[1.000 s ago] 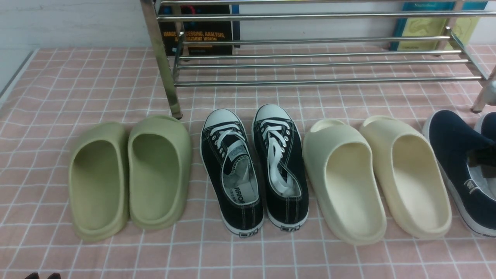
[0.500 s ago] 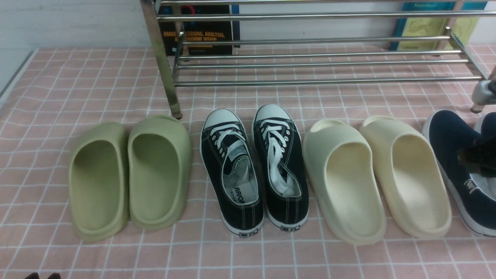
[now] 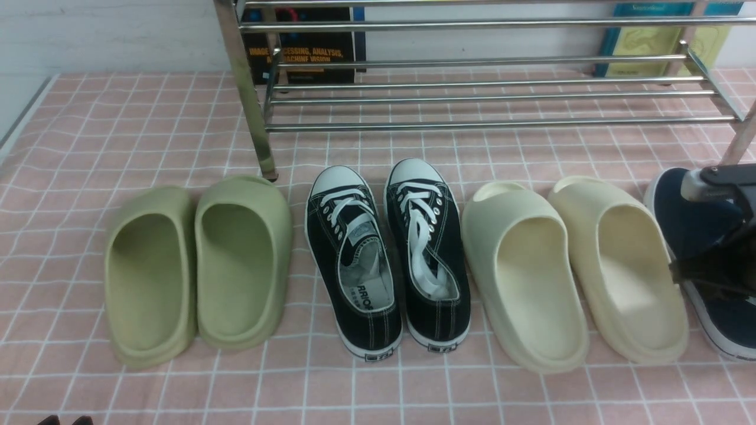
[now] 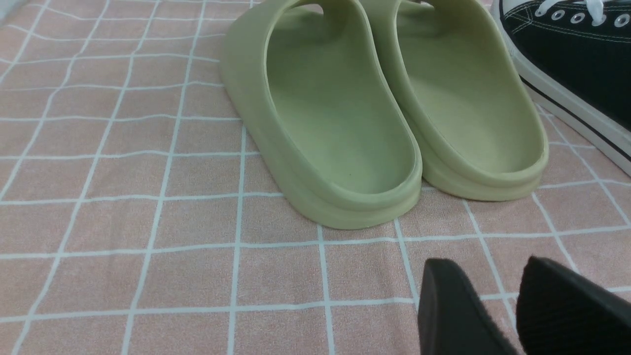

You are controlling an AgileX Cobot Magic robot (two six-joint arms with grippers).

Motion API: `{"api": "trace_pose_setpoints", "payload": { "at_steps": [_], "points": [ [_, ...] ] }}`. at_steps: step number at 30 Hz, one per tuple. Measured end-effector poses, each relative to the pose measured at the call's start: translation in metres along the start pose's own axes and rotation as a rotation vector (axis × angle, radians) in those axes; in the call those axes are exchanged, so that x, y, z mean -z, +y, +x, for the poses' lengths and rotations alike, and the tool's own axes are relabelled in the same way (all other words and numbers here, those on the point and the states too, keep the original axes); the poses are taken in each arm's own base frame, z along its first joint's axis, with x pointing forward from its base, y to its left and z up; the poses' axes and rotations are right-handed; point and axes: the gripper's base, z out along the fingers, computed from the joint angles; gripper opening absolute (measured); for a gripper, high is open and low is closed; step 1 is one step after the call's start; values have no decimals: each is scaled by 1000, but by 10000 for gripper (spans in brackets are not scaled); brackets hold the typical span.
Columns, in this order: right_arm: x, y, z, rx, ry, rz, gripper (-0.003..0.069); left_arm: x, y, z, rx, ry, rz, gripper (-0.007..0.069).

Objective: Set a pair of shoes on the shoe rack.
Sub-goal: Use the right arm to grab the shoe closest to it, then use the right arm to put a shoe into the shoe rack

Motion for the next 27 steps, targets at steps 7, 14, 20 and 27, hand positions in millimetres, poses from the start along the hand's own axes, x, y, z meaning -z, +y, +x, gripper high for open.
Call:
{"api": "trace_pose_setpoints", "payload": {
  "at_steps": [7,14,20,27],
  "points": [
    [29,0,-6,30,-66,0,28,0,0,0,0,0,0,239],
    [62,16,-32,162,-120,-21,28,0,0,0,0,0,0,239],
    [63,39,-68,246,-200,-58,28,0,0,0,0,0,0,239],
    [25,53,-131,262,-236,-59,28,0,0,0,0,0,0,239]
  ]
}}
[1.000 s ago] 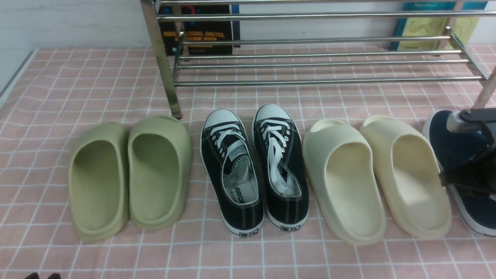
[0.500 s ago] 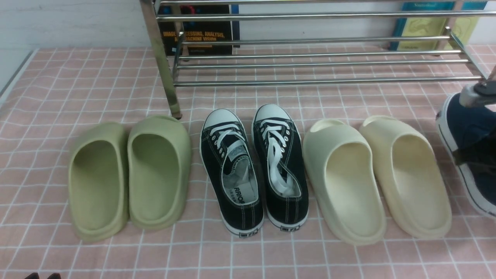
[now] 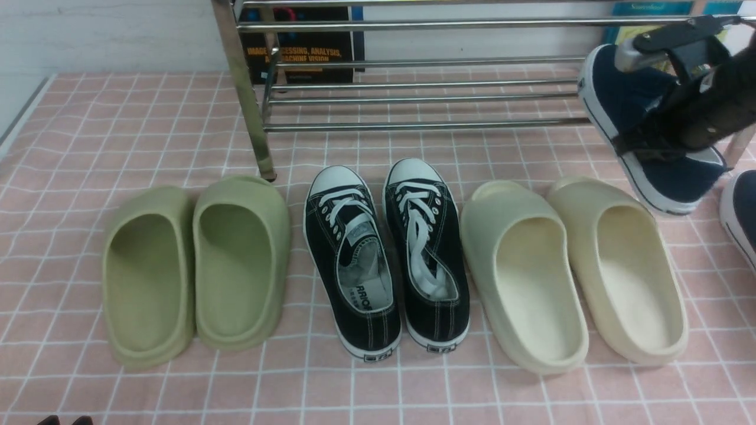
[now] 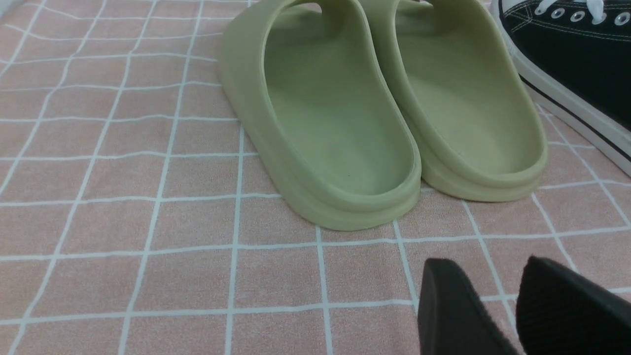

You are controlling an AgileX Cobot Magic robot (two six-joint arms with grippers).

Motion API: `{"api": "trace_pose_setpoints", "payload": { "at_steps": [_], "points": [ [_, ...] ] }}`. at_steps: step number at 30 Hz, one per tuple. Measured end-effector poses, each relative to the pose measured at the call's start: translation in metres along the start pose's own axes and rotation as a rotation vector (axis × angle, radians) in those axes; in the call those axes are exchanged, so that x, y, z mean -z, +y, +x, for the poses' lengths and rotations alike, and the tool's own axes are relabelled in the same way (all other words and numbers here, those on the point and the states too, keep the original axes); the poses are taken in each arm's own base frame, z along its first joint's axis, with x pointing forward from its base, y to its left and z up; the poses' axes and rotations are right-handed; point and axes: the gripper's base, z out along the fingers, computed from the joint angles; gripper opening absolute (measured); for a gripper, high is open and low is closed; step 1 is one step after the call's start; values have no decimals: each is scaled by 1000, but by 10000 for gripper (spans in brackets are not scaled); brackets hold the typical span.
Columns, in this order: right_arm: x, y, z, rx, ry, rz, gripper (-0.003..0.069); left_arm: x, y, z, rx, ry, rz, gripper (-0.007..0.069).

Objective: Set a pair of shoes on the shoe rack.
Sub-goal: Use the right arm to put a shoe into the shoe rack

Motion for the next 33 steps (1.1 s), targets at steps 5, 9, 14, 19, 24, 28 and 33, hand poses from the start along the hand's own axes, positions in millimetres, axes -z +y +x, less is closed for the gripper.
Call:
{"api": "trace_pose_setpoints", "payload": {
  "at_steps": [5,9,14,19,24,28,33],
  "points": [
    [-30,-4,-35,0,-26,4,28,0,0,0,0,0,0,239],
    [-53,-6,-51,-7,-25,-2,28,0,0,0,0,0,0,239],
    [-62,-5,-64,-9,-36,-7,28,0,0,0,0,0,0,239],
    [-66,-5,-65,-13,-37,-11,28,0,0,0,0,0,0,239],
    [-66,-5,-64,-2,-23,-14,28,0,0,0,-1,0,0,239],
    [-65,-4,-62,40,10,-18,28,0,0,0,-2,0,-1,239],
    [-65,-5,-63,82,3,-14,28,0,0,0,-3,0,-1,239]
  ]
}}
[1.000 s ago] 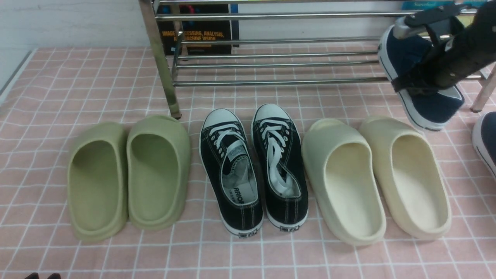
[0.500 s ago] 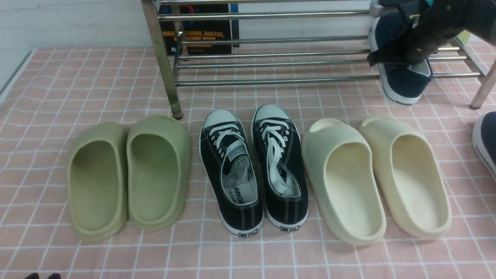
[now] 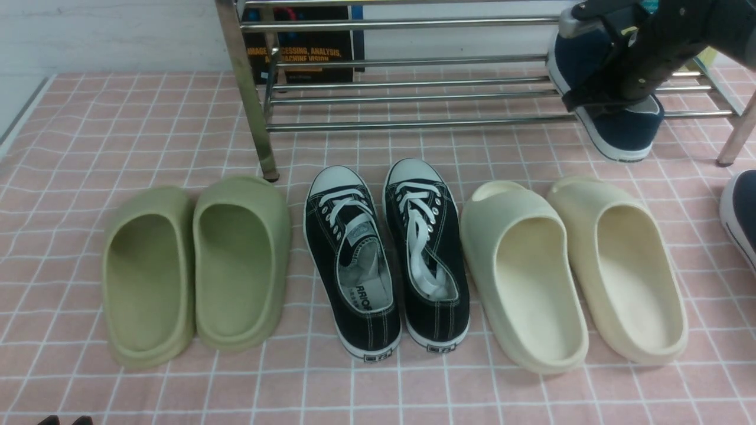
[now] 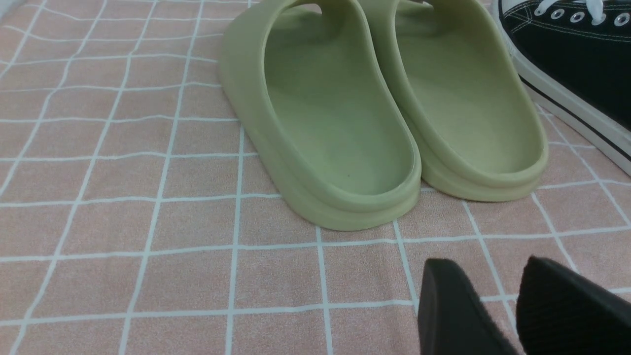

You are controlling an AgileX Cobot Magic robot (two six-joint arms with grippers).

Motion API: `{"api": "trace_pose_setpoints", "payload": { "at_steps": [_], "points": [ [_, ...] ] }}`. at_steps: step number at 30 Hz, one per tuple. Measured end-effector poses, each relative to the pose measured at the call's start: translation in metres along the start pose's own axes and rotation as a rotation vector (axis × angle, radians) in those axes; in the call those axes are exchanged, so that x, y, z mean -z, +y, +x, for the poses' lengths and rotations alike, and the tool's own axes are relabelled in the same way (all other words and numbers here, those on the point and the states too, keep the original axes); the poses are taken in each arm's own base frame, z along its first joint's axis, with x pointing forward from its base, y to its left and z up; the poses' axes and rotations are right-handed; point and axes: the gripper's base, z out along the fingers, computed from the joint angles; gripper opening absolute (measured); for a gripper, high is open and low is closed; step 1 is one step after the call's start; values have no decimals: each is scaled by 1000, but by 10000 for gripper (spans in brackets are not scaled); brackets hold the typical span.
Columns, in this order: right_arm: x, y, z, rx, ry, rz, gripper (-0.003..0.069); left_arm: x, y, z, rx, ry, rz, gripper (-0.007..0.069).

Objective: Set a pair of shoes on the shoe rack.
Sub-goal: Use the right arm to put a shoe into the shoe rack, then use the right arm to grab the shoe closest to it

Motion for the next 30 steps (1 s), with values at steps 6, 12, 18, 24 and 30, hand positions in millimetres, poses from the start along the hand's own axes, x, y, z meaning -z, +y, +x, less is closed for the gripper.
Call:
{"api": "trace_pose_setpoints", "payload": {
  "at_steps": [6,12,18,24,30],
  "points": [
    [0,-1,-3,0,-36,7,45,0,0,0,0,0,0,239],
    [0,-2,-6,0,-73,14,195,0,0,0,0,0,0,239],
    [15,-2,-7,2,-38,6,376,0,0,0,0,0,0,239],
    [77,-5,-18,-43,-55,27,397,0,0,0,0,0,0,239],
    [143,-27,-13,-139,-20,149,383,0,0,0,0,0,0,239]
  ]
}}
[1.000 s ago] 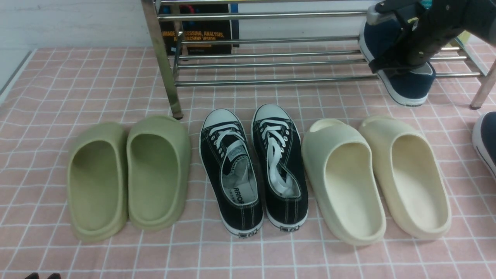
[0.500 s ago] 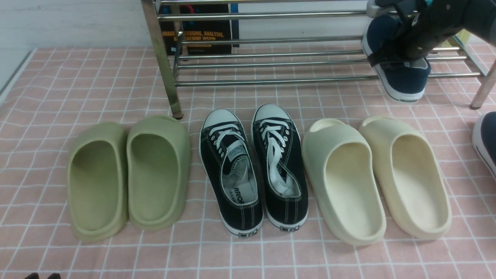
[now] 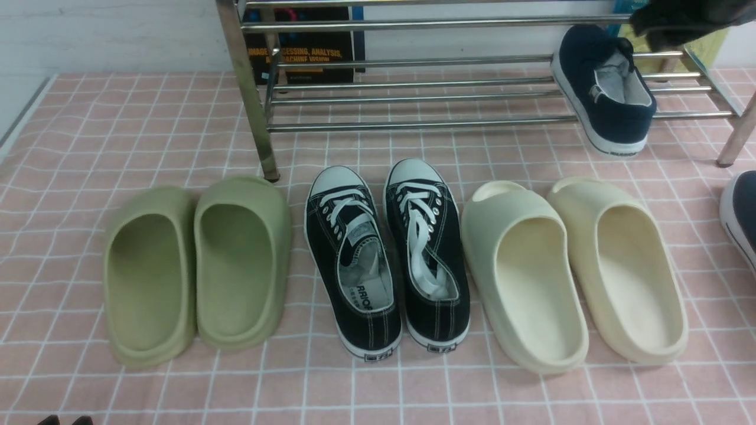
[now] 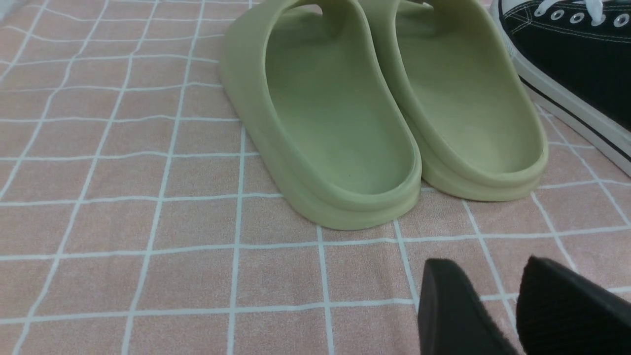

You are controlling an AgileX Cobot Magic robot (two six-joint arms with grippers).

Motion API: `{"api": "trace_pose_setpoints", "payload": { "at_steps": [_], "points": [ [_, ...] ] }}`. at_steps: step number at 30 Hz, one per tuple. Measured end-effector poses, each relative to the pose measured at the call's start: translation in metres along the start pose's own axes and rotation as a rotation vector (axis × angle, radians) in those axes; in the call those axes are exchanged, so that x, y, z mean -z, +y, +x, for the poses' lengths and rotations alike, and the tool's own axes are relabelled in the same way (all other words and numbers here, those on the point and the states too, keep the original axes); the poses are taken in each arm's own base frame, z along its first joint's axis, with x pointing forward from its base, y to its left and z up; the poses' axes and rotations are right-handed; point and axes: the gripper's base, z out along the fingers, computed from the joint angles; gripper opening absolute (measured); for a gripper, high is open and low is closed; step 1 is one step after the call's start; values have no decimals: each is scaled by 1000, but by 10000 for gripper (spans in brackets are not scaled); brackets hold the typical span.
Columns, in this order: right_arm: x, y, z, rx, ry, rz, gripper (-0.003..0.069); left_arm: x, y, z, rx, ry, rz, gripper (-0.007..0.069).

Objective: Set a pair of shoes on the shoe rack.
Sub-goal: Use the right arm to grab the shoe closest to it

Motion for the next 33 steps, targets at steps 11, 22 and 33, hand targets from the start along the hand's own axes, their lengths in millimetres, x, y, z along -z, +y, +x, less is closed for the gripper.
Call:
{"api": "trace_pose_setpoints", "payload": {
  "at_steps": [11,22,33],
  "points": [
    [-16,-70,129,-249,438,101,383,0,0,0,-1,0,0,239],
    [-73,-61,214,-339,379,70,255,0,0,0,-6,0,-2,239],
    [-73,-59,213,-339,363,61,6,0,0,0,-7,0,-3,239]
  ]
}}
